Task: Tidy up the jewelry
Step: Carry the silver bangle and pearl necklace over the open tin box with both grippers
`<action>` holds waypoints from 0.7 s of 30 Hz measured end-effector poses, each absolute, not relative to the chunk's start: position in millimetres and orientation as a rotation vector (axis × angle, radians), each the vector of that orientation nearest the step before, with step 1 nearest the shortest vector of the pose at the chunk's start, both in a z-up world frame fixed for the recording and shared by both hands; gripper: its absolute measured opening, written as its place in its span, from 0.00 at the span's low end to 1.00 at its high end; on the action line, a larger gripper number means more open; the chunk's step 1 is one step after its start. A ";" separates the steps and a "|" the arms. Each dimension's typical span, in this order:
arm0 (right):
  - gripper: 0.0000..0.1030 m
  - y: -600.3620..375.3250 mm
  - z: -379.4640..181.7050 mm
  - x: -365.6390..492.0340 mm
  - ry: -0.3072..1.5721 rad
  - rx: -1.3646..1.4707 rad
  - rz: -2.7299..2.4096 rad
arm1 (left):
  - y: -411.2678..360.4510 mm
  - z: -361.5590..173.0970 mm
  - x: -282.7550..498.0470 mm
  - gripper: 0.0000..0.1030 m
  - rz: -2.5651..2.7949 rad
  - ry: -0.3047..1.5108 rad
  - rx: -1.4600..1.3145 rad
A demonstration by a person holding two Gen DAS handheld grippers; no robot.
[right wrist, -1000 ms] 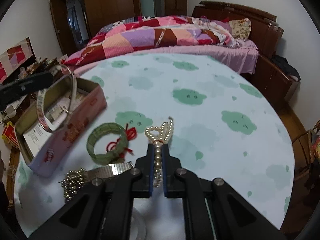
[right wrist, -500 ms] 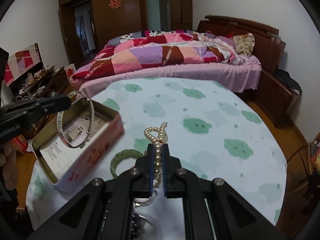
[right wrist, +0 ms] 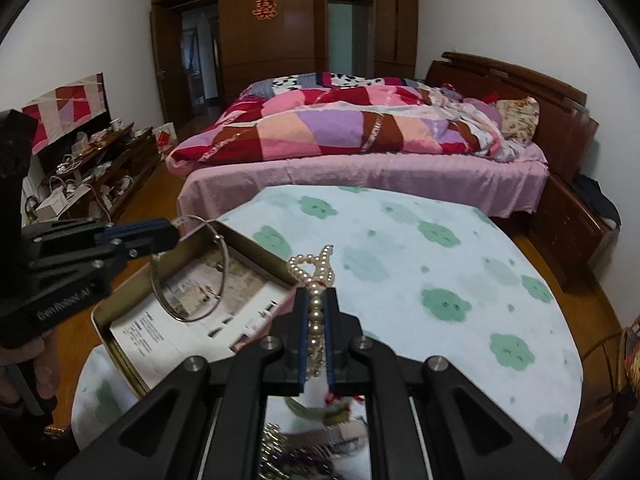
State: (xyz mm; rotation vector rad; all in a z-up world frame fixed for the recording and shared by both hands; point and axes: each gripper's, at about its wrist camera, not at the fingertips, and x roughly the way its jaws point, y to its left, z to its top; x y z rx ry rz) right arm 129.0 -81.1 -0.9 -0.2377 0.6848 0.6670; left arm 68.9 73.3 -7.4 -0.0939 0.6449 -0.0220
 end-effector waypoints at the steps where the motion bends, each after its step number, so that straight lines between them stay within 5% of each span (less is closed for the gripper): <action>1: 0.08 -75.4 -0.8 129.4 0.684 -0.244 0.674 | 76.1 -9.0 69.4 0.06 -0.015 0.647 -0.094; 21: 0.08 -20.3 -26.3 132.3 0.727 -0.297 0.738 | 116.4 -43.0 88.4 0.06 0.059 0.732 -0.099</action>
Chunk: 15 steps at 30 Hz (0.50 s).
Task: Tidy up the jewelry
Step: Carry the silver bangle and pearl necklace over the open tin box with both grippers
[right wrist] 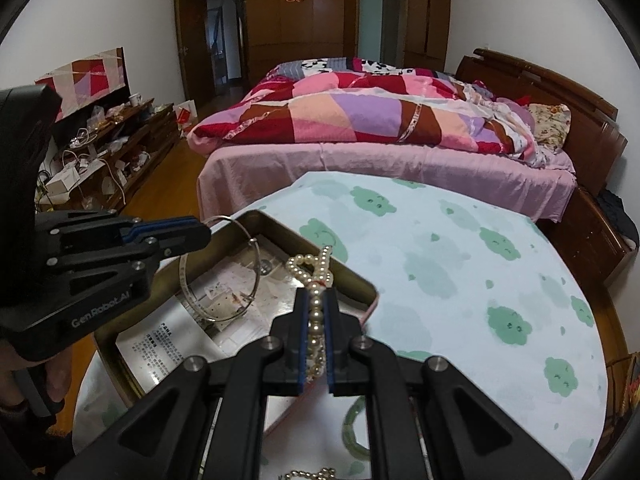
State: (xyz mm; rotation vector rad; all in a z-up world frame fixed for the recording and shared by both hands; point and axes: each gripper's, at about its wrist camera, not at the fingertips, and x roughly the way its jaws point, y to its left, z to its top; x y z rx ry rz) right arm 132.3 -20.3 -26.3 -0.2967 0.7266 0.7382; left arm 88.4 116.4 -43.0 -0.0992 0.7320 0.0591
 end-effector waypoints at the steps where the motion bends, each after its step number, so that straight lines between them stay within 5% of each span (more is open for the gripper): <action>1: 0.08 -18.3 -28.0 131.8 0.729 -0.300 0.740 | 118.0 -45.0 89.2 0.06 0.062 0.738 -0.097; 15: 0.08 -8.0 -53.4 133.4 0.783 -0.328 0.728 | 124.4 -63.7 96.4 0.06 0.076 0.794 -0.091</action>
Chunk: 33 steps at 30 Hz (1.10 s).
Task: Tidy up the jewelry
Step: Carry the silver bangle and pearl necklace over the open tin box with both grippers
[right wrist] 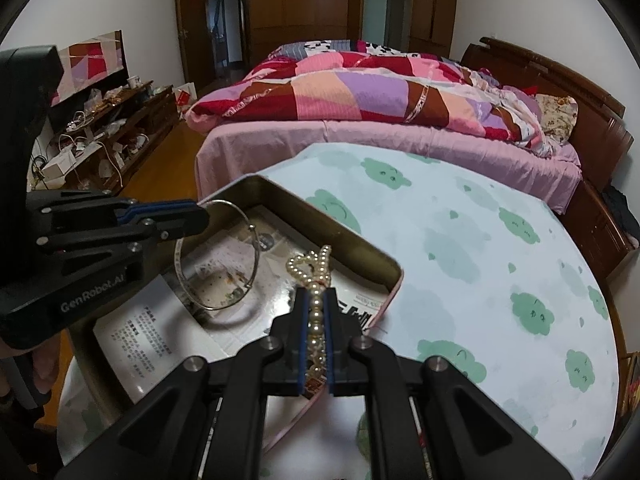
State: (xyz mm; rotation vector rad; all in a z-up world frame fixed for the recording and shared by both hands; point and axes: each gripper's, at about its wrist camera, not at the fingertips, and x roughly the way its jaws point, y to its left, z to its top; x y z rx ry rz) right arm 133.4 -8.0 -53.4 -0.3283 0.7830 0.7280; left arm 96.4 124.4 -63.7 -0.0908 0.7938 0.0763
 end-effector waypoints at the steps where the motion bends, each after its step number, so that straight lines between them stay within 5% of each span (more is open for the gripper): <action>1: 0.08 -8.3 -54.5 134.1 0.787 -0.328 0.726 | 125.0 -64.6 96.4 0.06 0.077 0.796 -0.090; 29: 0.09 -7.9 -64.4 137.7 0.807 -0.338 0.715 | 124.9 -69.2 98.6 0.08 0.089 0.828 -0.056; 33: 0.21 -11.8 -60.9 137.1 0.793 -0.312 0.716 | 123.8 -66.0 95.7 0.15 0.098 0.823 -0.060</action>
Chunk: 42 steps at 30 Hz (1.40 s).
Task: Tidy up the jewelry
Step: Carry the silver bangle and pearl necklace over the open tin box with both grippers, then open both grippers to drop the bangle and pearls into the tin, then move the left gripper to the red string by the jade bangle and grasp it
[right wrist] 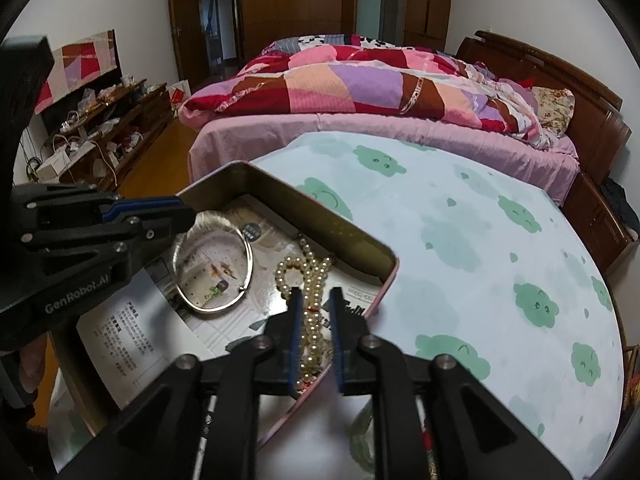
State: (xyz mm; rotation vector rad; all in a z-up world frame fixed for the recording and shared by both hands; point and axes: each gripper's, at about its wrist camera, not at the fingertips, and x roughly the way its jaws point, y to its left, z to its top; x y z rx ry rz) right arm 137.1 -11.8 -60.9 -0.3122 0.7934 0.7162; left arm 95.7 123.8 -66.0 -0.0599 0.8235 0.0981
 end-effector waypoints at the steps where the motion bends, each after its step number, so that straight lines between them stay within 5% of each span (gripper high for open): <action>1: 0.27 -12.8 -59.7 136.1 0.788 -0.310 0.714 | 124.1 -64.4 93.8 0.21 0.095 0.818 -0.063; 5: 0.35 -15.5 -54.0 131.4 0.769 -0.305 0.712 | 120.6 -59.1 87.6 0.31 0.078 0.802 -0.080; 9: 0.39 -25.2 -51.1 127.2 0.763 -0.299 0.704 | 114.0 -50.4 76.2 0.62 0.093 0.754 -0.076; 21: 0.48 -84.7 -38.5 116.4 0.752 -0.221 0.628 | 75.0 -41.8 50.6 0.63 0.035 0.719 -0.067; 42: 0.50 -182.4 -75.3 101.6 0.827 -0.111 0.473 | -17.6 -55.8 53.4 0.63 -0.114 0.750 0.087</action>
